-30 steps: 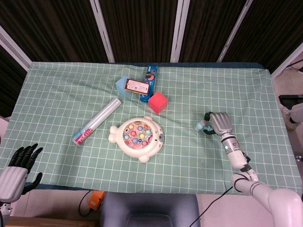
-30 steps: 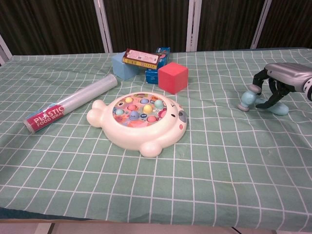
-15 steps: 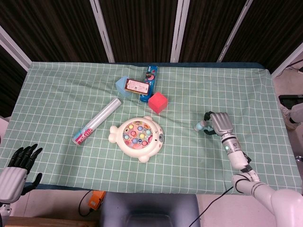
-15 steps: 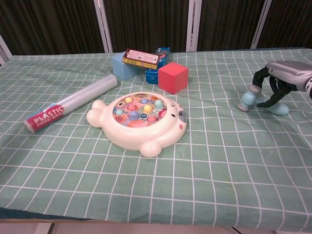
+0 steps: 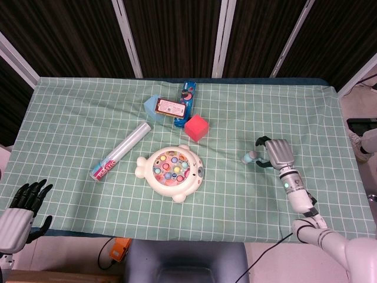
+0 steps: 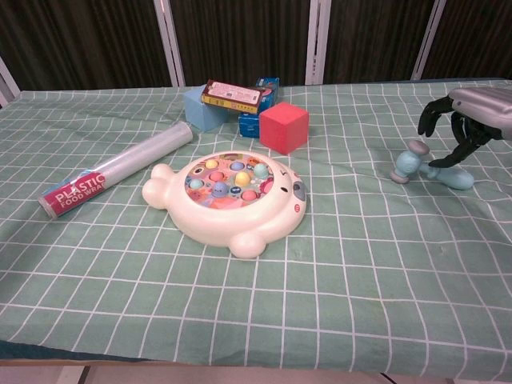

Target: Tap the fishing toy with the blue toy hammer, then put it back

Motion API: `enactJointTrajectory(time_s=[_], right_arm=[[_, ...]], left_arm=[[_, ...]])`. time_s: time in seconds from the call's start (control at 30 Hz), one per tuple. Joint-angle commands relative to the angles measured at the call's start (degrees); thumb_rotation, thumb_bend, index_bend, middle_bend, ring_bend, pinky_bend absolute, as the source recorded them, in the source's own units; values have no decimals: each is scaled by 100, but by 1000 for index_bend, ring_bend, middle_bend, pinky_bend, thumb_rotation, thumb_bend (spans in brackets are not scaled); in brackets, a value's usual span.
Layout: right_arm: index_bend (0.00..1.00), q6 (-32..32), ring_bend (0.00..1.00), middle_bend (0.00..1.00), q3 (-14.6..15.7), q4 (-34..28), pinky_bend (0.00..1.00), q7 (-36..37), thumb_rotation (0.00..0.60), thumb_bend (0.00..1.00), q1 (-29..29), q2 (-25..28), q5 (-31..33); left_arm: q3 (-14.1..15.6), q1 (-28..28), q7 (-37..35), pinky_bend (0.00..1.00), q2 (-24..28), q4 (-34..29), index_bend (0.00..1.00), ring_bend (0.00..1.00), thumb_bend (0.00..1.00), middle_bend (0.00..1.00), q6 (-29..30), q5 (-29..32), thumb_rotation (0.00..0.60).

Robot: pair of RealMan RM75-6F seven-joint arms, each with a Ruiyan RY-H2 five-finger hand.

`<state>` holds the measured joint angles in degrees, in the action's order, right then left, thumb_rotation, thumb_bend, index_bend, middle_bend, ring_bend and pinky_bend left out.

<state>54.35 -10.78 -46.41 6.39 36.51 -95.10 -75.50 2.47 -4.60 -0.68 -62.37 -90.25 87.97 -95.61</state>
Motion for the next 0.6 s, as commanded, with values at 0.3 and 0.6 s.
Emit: enactJointTrajectory(time_s=[0.3, 0.6], right_arm=[[250, 888, 264, 245, 282, -1821, 363, -259, 600, 276, -671, 1010, -291], [0, 2451, 0, 0, 1404, -4543, 0, -2079, 600, 232, -2188, 2435, -779]], left_arm=[[-24, 18, 0, 67, -28, 28, 0, 0, 413, 1, 79, -19, 600], [-44, 1, -113, 61, -106, 194, 0, 0, 413, 0, 189, -134, 600]])
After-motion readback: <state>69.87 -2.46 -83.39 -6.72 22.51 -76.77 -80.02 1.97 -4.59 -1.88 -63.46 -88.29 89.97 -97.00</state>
